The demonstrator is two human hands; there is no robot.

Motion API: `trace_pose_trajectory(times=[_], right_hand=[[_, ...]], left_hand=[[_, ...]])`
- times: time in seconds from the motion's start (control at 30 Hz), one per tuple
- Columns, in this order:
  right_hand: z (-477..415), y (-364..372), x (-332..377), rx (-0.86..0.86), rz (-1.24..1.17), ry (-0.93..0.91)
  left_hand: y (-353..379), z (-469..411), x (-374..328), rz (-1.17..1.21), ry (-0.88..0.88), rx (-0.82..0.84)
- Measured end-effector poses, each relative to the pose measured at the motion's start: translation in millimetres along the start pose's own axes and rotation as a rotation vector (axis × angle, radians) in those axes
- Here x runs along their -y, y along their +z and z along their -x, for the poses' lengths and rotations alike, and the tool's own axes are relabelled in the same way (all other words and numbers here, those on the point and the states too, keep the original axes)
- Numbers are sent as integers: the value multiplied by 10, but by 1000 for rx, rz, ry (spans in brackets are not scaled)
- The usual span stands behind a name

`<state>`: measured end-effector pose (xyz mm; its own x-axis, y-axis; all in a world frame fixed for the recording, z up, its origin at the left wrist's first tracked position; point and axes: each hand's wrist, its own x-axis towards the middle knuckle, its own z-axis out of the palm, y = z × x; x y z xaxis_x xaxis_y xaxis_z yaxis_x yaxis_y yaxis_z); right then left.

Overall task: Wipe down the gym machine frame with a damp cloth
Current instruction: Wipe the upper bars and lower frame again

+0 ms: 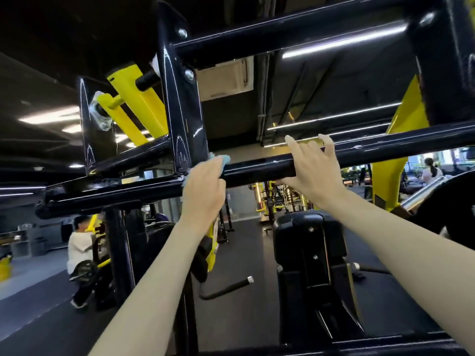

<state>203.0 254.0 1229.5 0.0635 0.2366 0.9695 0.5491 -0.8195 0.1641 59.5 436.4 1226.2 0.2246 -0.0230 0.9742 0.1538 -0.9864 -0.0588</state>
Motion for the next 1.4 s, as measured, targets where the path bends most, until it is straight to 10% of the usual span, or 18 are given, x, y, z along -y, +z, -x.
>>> trace_pose_trajectory(times=[0.1, 0.33, 0.57, 0.73, 0.93, 1.13, 1.3, 1.4], right_hand=[[-3, 38, 10, -48, -22, 22], [0, -47, -196, 65, -101, -61], [130, -65, -597, 135, -142, 2], [29, -59, -691, 176, -94, -44], [54, 6, -715, 116, -65, -75], [68, -13, -699, 126, -97, -68], [66, 21, -707, 151, -126, -58], [67, 24, -706, 128, -96, -54]], left_hand=[[193, -27, -282, -38, -148, -121], [402, -152, -855, 176, 203, 137], [605, -167, -1059, 47, -4, -121], [647, -195, -1195, 84, 256, -8], [580, -166, -1083, 56, -103, -144], [558, -122, -1157, 4, 175, 38], [459, -74, -979, -55, -218, -122], [722, -168, -1515, 10, -61, -89]])
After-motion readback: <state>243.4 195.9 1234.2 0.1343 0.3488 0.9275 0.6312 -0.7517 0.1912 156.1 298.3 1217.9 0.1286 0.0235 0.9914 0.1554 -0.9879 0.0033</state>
